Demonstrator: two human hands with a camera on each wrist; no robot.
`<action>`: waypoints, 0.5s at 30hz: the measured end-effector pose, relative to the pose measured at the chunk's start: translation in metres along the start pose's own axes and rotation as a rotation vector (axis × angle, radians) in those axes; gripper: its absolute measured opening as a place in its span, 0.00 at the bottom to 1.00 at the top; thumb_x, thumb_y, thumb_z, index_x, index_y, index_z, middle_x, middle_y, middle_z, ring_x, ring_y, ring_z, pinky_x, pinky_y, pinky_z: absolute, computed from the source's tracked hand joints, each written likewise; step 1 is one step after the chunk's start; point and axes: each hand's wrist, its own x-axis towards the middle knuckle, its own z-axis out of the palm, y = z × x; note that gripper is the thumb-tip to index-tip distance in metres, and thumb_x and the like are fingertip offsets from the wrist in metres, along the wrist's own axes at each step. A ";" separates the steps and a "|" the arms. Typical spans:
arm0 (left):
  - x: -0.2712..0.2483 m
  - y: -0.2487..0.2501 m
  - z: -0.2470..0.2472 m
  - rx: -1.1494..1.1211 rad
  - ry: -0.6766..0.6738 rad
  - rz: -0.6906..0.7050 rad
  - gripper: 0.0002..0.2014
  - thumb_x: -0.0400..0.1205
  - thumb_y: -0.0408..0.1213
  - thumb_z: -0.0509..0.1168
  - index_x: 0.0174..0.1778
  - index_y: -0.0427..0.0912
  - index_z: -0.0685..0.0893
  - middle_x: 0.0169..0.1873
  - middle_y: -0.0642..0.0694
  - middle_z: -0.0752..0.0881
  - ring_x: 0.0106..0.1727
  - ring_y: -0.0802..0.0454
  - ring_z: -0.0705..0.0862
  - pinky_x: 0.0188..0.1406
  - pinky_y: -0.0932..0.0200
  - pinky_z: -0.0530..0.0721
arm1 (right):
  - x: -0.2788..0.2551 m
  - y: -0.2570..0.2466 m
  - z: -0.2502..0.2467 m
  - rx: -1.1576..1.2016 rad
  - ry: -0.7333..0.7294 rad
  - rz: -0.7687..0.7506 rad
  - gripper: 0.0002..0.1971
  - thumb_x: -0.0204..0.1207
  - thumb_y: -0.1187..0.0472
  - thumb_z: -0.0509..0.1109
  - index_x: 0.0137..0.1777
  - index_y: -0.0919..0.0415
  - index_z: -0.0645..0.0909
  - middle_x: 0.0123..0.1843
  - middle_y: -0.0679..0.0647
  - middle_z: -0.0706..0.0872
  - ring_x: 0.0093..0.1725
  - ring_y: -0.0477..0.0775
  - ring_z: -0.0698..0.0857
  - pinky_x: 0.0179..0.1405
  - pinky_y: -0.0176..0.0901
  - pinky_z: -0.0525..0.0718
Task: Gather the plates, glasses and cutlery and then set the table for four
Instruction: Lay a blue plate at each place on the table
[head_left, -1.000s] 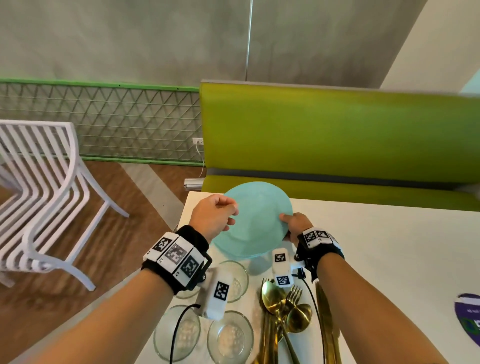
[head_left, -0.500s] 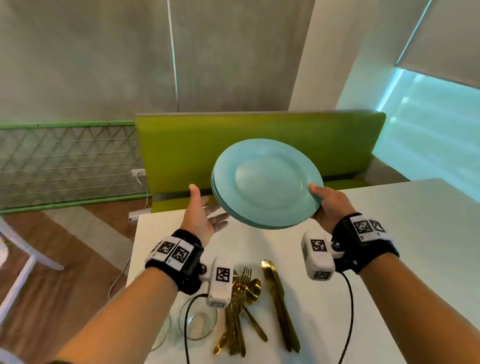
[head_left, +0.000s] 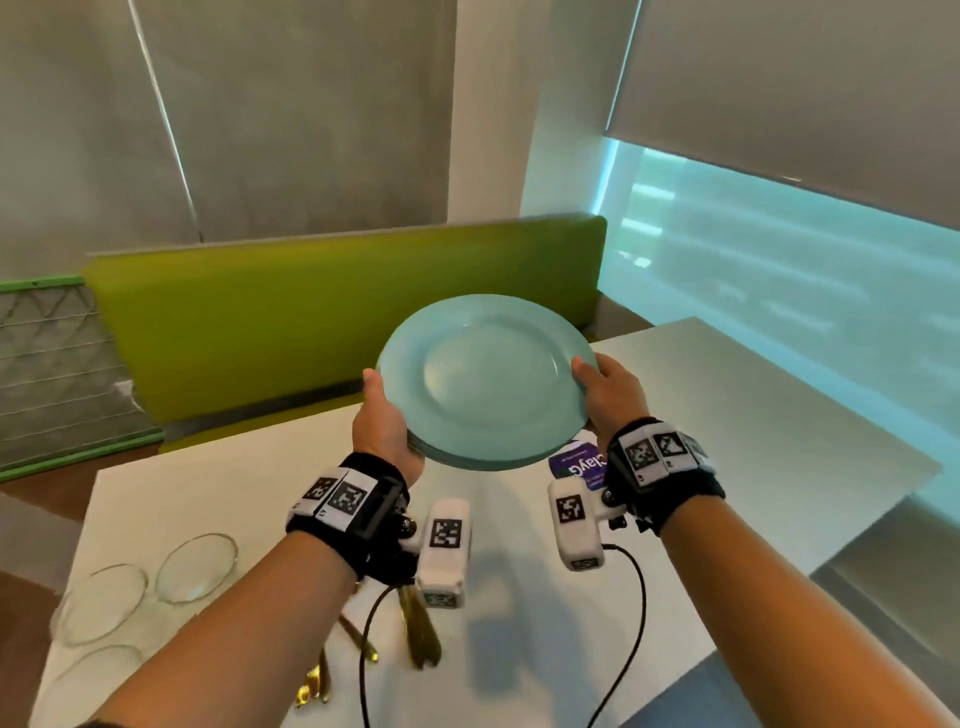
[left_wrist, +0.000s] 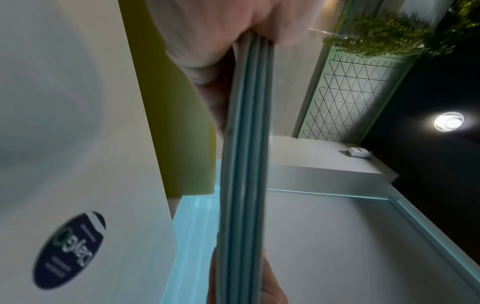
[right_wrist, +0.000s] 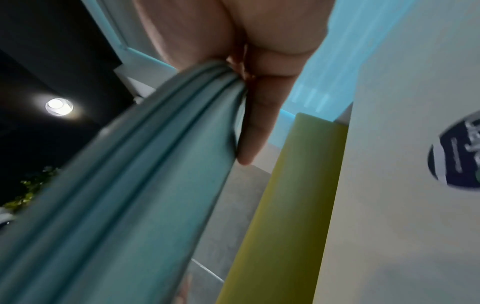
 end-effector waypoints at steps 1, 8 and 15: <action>0.001 -0.009 0.012 -0.005 0.014 0.005 0.19 0.86 0.53 0.50 0.62 0.47 0.76 0.55 0.43 0.83 0.52 0.43 0.82 0.54 0.50 0.80 | 0.007 -0.001 -0.012 -0.030 0.035 -0.021 0.15 0.79 0.55 0.64 0.63 0.59 0.80 0.53 0.58 0.85 0.55 0.66 0.85 0.54 0.63 0.86; 0.016 -0.074 0.101 -0.014 0.037 -0.002 0.21 0.85 0.54 0.51 0.67 0.46 0.76 0.57 0.40 0.84 0.56 0.40 0.83 0.62 0.44 0.81 | 0.076 0.000 -0.098 -0.053 0.149 -0.011 0.15 0.77 0.54 0.67 0.56 0.64 0.83 0.49 0.56 0.85 0.50 0.60 0.83 0.56 0.52 0.82; 0.025 -0.123 0.171 0.034 0.046 -0.014 0.20 0.84 0.57 0.49 0.60 0.49 0.76 0.45 0.46 0.85 0.43 0.49 0.84 0.49 0.51 0.83 | 0.126 0.021 -0.166 -0.042 0.172 0.019 0.13 0.79 0.55 0.65 0.35 0.60 0.82 0.35 0.55 0.83 0.40 0.58 0.80 0.43 0.47 0.77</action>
